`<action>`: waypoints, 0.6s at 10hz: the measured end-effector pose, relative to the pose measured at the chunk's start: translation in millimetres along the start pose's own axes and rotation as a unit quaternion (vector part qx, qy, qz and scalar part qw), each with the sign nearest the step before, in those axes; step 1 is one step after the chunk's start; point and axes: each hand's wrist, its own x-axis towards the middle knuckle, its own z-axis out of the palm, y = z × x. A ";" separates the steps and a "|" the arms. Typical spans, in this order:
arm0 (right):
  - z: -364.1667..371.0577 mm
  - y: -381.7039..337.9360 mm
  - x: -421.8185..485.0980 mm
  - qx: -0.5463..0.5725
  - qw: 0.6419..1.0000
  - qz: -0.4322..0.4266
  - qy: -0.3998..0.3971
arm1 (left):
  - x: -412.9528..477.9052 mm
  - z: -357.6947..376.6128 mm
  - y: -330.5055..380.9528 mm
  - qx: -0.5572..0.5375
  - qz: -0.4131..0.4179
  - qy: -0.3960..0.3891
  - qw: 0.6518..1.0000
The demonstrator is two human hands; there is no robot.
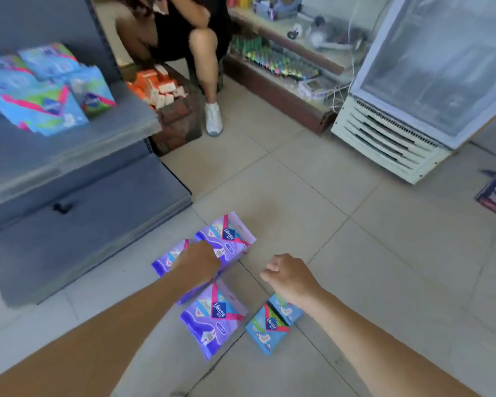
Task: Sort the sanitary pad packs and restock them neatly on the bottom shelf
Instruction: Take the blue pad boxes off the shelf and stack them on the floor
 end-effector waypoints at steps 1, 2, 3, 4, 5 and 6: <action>-25.8 -59.1 -25.5 -0.060 0.996 -0.067 -0.016 | -30.2 -55.1 -14.1 -0.016 -0.034 0.032 0.999; -38.3 -109.6 -39.1 -0.075 0.990 -0.116 -0.019 | -53.3 -96.6 -31.3 -0.037 -0.042 0.056 0.997; -36.3 -151.2 -43.5 -0.078 0.984 -0.158 -0.009 | -72.8 -123.7 -56.0 -0.061 -0.058 0.078 0.993; -17.7 -181.8 -47.8 -0.075 0.981 -0.177 -0.019 | -80.8 -133.7 -94.0 -0.084 -0.089 0.083 0.989; 9.6 -198.4 -45.8 -0.084 0.978 -0.187 -0.037 | -79.2 -132.9 -134.4 -0.088 -0.116 0.063 0.987; 33.6 -212.2 -39.9 -0.096 0.977 -0.180 -0.054 | -75.9 -130.6 -168.1 -0.107 -0.147 0.047 0.982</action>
